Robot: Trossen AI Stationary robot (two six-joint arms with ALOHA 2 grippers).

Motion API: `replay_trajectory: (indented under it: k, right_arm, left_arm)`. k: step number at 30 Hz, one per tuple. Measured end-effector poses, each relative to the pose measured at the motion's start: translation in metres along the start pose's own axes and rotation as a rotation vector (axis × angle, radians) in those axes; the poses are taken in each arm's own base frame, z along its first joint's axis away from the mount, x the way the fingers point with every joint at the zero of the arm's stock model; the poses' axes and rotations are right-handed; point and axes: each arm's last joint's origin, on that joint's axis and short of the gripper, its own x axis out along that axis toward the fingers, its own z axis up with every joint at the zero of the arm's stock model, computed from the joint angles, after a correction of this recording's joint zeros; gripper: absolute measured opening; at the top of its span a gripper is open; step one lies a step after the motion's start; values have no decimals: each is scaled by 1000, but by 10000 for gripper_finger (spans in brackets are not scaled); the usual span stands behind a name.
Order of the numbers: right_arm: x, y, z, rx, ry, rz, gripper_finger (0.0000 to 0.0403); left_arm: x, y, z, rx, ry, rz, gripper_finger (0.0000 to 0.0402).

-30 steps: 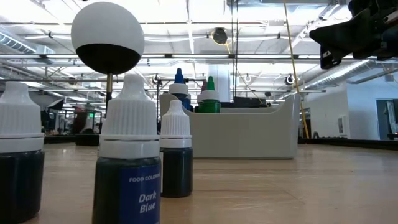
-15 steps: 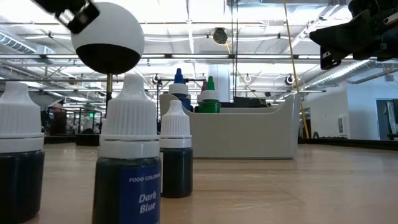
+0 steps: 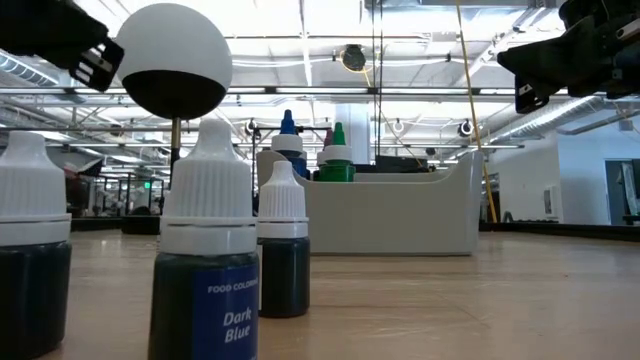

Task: Pick & Place food coloring
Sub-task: Put the small dark red food coloring bottle into the gray bin

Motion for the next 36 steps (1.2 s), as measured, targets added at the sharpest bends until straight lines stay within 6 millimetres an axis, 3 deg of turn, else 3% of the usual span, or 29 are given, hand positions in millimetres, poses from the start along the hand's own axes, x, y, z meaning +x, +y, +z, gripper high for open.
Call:
replay_trajectory:
  k: [6,14,18,20,26,30,36]
  right_arm:
    - [0,0,0,-2,-4,-1,0]
    - [0,1,0,19,0,32,0]
    - [3,11,-5,25,95,132,0]
    - [12,20,5,41,118,163,0]
    - [56,58,24,-41,213,109,0]
    - [102,88,30,-60,336,133,0]
    - [175,128,32,-101,448,141,0]
  left_arm:
    - [-12,15,-17,-37,-189,20,6]
    - [-11,20,-22,-3,-199,70,10]
    - [-11,20,-23,1,-190,79,10]
    - [-10,21,-25,6,-168,83,9]
    - [-8,24,-34,-27,-108,203,6]
    - [-5,27,-39,-33,-86,318,12]
    - [2,26,-48,-92,-29,339,4]
